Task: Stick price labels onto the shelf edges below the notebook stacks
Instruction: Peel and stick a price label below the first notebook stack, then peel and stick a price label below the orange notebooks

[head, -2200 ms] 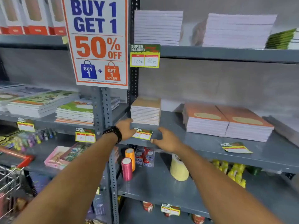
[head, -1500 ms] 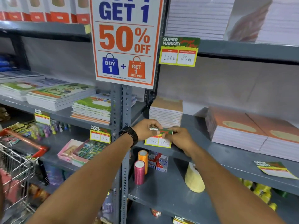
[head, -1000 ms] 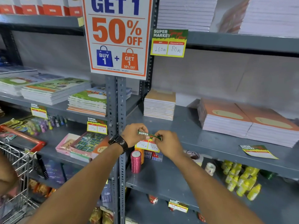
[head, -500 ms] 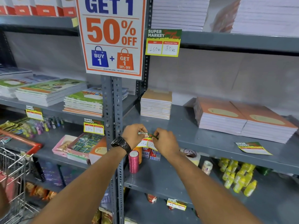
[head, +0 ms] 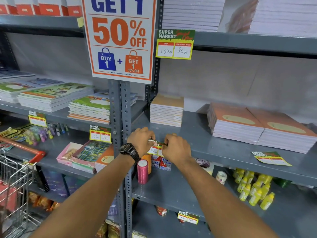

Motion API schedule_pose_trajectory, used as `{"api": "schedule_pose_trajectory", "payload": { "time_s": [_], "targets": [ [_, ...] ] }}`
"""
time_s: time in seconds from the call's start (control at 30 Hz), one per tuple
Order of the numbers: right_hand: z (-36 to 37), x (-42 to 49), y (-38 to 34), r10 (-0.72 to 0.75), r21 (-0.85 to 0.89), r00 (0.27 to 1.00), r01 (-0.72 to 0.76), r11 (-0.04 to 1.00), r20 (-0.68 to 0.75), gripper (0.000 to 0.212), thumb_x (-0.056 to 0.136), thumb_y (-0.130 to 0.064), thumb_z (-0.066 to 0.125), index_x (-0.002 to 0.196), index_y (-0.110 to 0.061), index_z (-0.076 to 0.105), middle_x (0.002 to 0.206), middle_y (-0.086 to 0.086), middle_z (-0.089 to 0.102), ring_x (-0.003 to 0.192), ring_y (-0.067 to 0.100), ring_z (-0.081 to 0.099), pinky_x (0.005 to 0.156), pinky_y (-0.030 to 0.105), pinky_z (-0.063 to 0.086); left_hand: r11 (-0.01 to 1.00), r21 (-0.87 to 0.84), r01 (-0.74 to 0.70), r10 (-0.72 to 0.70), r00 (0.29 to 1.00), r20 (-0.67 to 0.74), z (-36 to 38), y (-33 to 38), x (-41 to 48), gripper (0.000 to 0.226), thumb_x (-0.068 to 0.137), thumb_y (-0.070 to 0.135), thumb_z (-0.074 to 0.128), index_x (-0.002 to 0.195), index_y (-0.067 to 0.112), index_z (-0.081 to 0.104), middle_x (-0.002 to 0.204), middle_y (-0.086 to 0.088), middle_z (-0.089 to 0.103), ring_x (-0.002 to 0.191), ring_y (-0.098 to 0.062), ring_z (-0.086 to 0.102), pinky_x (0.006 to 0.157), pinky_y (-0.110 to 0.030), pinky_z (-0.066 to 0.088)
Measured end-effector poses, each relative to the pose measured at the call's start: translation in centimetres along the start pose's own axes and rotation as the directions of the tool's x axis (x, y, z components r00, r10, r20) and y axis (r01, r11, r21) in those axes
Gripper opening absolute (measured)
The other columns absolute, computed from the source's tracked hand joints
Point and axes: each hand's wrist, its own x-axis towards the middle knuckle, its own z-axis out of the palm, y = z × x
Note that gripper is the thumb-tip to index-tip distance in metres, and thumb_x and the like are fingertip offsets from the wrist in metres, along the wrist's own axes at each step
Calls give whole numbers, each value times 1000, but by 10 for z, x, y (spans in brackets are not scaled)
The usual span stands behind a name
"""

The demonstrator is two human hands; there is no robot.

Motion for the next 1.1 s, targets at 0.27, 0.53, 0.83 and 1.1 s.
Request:
{"api": "schedule_pose_trajectory", "payload": {
  "time_s": [0.27,0.53,0.83,1.1],
  "targets": [
    [-3,-3,5,9,-17,1000,-9,1000,-21,16,84,-25,65,94,-14,59,98,6,59,85,29,63,71,39,52,988,156,-5,1,1000,30,-4,4,-3,21,85,39,63,101,26,61,108,0,62,104,-28,54,87,-41,42],
    [-43,-22,65,40,222,987,-5,975,-153,13,83,-31,69,88,-19,65,90,1,63,79,22,60,70,33,52,999,-41,-28,30,997,73,-4,53,7,41,79,50,67,113,28,58,118,1,60,114,-25,53,96,-45,44],
    [-141,-54,236,311,312,920,-230,922,-240,7,81,-18,69,87,-20,67,90,3,69,85,23,65,76,24,44,975,-176,-138,163,978,133,35,197,34,33,85,42,63,111,21,63,117,-6,64,111,-27,59,94,-42,49],
    [-185,-79,340,335,141,938,-344,928,85,54,80,-30,74,127,-15,54,132,9,60,120,28,56,90,28,39,979,-172,-108,170,899,403,84,322,61,67,83,57,60,135,18,47,141,-9,51,126,-30,50,105,-39,43]
  ]
}}
